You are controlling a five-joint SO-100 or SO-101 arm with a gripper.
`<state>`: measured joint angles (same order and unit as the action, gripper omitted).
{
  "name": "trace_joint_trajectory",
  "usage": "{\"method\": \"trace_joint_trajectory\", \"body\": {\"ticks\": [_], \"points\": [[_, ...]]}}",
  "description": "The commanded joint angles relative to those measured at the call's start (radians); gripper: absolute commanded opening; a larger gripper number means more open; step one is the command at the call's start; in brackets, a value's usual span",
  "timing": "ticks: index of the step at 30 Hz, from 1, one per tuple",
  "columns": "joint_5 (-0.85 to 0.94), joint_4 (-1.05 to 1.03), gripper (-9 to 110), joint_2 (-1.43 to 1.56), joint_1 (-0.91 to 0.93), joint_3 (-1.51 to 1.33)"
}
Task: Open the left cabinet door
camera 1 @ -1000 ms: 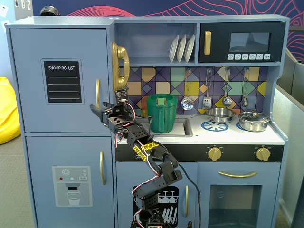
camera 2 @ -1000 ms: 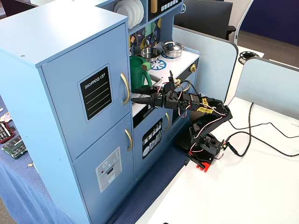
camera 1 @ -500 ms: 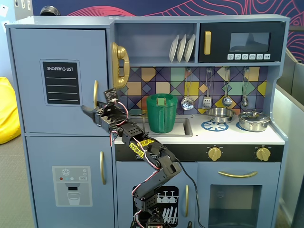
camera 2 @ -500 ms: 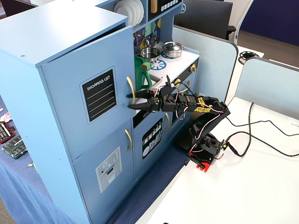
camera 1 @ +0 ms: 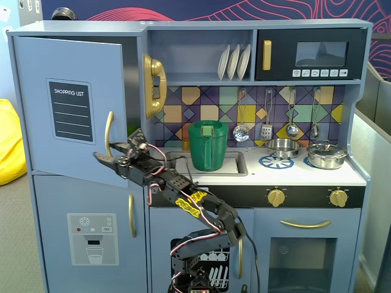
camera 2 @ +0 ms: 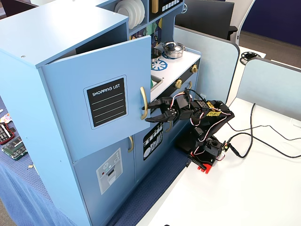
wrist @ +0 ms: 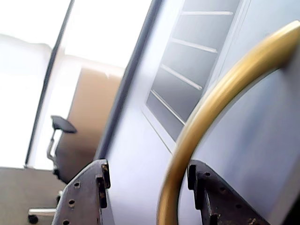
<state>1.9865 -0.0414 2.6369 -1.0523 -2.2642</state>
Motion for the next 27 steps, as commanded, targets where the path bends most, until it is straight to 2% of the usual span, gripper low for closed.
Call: {"method": "trace_joint_trajectory", "body": {"ticks": [1,10,19,27], "points": [[-0.02,-0.029,12,0.158,0.032,-0.046],[-0.103,-0.193,11,0.345,0.16,-0.069],[-0.339,-0.126,12,0.209,0.426,-0.026],[-0.272,-0.064,11,0.074,0.377,0.002]]}}
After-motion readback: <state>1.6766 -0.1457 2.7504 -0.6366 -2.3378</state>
